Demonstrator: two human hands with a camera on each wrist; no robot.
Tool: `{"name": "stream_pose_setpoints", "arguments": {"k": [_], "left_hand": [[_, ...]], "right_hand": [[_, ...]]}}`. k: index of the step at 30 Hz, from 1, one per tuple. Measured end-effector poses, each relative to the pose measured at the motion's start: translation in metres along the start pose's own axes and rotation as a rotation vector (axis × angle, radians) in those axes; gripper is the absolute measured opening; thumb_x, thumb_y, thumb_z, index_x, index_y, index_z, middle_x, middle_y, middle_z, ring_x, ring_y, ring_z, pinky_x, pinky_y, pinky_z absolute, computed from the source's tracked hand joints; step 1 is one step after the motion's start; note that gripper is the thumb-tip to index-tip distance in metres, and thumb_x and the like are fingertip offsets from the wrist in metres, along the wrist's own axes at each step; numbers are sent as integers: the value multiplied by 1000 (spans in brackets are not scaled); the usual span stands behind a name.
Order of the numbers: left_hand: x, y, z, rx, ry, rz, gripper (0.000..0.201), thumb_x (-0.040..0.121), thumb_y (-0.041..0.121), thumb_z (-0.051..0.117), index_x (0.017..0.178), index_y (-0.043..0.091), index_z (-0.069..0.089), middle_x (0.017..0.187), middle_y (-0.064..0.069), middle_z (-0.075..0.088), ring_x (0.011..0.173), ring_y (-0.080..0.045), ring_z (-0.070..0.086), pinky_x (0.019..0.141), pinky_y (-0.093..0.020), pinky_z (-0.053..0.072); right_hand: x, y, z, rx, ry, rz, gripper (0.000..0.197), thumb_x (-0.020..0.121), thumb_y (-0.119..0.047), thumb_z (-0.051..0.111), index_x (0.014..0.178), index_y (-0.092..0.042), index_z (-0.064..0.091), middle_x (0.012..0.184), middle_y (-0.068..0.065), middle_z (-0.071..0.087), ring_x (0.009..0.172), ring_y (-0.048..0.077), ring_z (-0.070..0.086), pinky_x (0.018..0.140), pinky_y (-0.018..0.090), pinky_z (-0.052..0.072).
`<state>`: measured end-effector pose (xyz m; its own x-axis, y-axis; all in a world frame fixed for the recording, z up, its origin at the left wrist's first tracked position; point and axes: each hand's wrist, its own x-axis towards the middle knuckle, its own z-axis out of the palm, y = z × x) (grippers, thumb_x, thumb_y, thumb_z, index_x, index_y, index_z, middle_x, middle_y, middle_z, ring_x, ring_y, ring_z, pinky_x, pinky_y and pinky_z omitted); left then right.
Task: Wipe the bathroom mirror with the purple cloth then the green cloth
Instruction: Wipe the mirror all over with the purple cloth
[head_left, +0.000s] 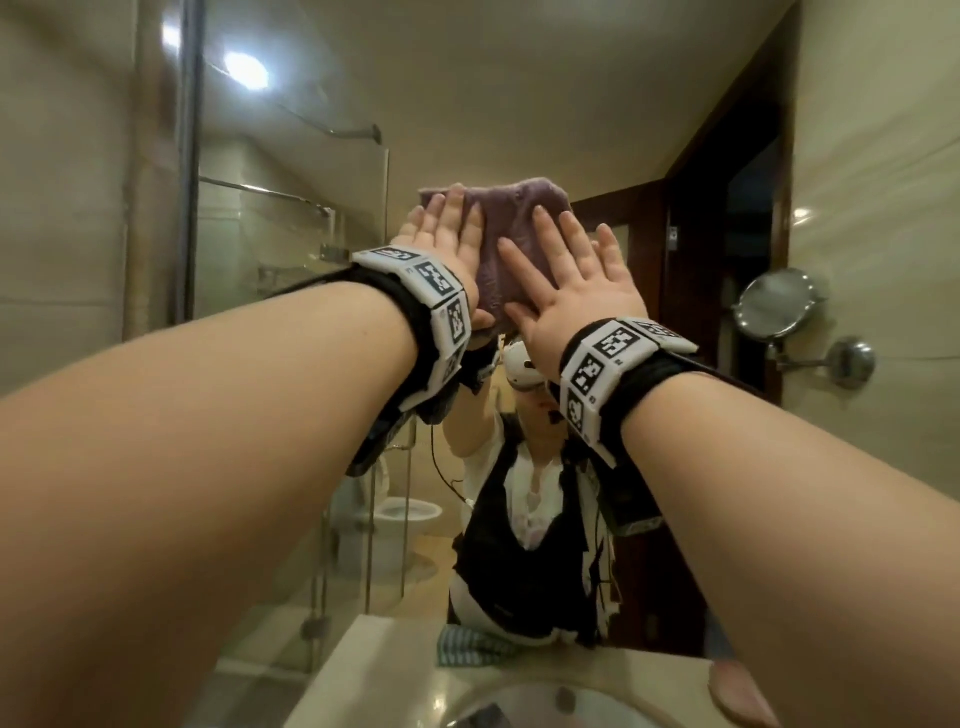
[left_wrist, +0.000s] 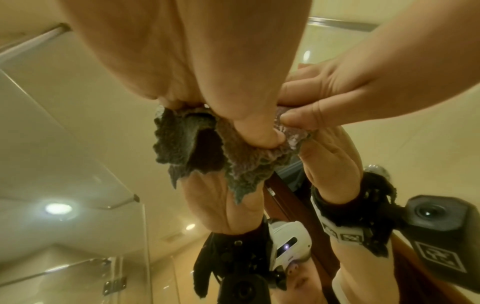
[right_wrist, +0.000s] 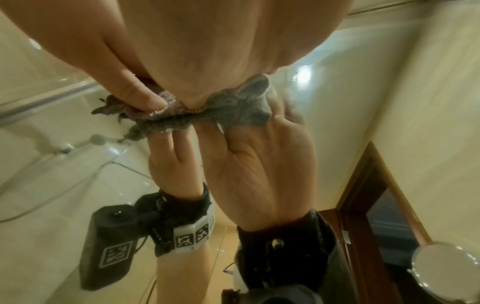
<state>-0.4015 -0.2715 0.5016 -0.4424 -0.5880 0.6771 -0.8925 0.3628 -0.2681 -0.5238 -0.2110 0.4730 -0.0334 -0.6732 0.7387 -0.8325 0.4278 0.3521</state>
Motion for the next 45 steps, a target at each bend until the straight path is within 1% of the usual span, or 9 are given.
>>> {"name": "stream_pose_setpoints", "arguments": {"k": [5, 12, 19, 24, 26, 30, 34, 42, 45], "left_hand": [[3, 34, -14, -28, 17, 24, 105, 87, 58, 49, 146, 4, -18, 152, -19, -23, 143, -30, -15, 116, -37, -7], [7, 70, -26, -50, 31, 43, 106, 86, 61, 48, 146, 6, -20, 152, -16, -25, 143, -29, -16, 115, -38, -8], [6, 67, -26, -63, 10, 38, 105, 86, 62, 47, 146, 9, -21, 152, -13, -26, 143, -26, -17, 115, -37, -9], [5, 63, -20, -72, 53, 48, 90, 93, 57, 35, 147, 9, -18, 153, -14, -23, 143, -27, -14, 116, -38, -7], [7, 61, -19, -84, 58, 56, 88, 93, 55, 35, 147, 10, -18, 154, -13, -22, 143, -26, -14, 116, -37, -7], [9, 47, -18, -93, 30, 63, 98, 87, 63, 39, 147, 11, -18, 153, -12, -25, 143, -26, -16, 117, -38, -7], [8, 14, -11, -96, 37, 37, 101, 84, 67, 40, 148, 11, -16, 153, -13, -23, 143, -27, -15, 117, -38, -6], [6, -49, 8, -111, 48, -4, 95, 89, 61, 37, 148, 9, -15, 154, -14, -21, 143, -28, -13, 117, -39, -5], [6, -69, 15, -118, 49, -3, 96, 88, 63, 37, 148, 10, -15, 154, -13, -21, 143, -28, -14, 117, -40, -6]], "right_hand": [[-13, 34, -2, -53, -19, 48, 60, 95, -56, 10, 144, -37, -19, 153, 3, -27, 141, 21, -24, 111, 45, -19], [-27, 71, 4, -50, -29, 91, 60, 94, -57, 11, 144, -38, -19, 153, 1, -27, 140, 20, -25, 110, 45, -20], [-25, 65, 7, 7, -23, 118, 61, 95, -55, 13, 144, -37, -18, 152, 2, -29, 140, 21, -27, 112, 47, -18], [-20, 54, 2, 10, -66, 155, 62, 96, -50, 16, 145, -34, -18, 151, 4, -32, 139, 24, -28, 111, 46, -19], [-18, 50, 0, -4, -82, 167, 62, 96, -50, 16, 146, -32, -18, 151, 5, -32, 139, 24, -28, 110, 45, -20], [-13, 38, -7, -45, -105, 174, 64, 96, -51, 16, 146, -29, -18, 151, 6, -30, 139, 25, -27, 109, 46, -21], [3, 7, -15, -57, -78, 155, 65, 95, -54, 17, 146, -31, -16, 152, 5, -28, 140, 25, -25, 109, 46, -20], [33, -53, -25, -50, -49, 127, 65, 95, -52, 19, 147, -31, -15, 153, 5, -27, 141, 25, -23, 111, 47, -17], [40, -71, -29, -44, -41, 116, 65, 95, -51, 19, 147, -31, -14, 153, 5, -27, 141, 26, -23, 112, 47, -16]]}}
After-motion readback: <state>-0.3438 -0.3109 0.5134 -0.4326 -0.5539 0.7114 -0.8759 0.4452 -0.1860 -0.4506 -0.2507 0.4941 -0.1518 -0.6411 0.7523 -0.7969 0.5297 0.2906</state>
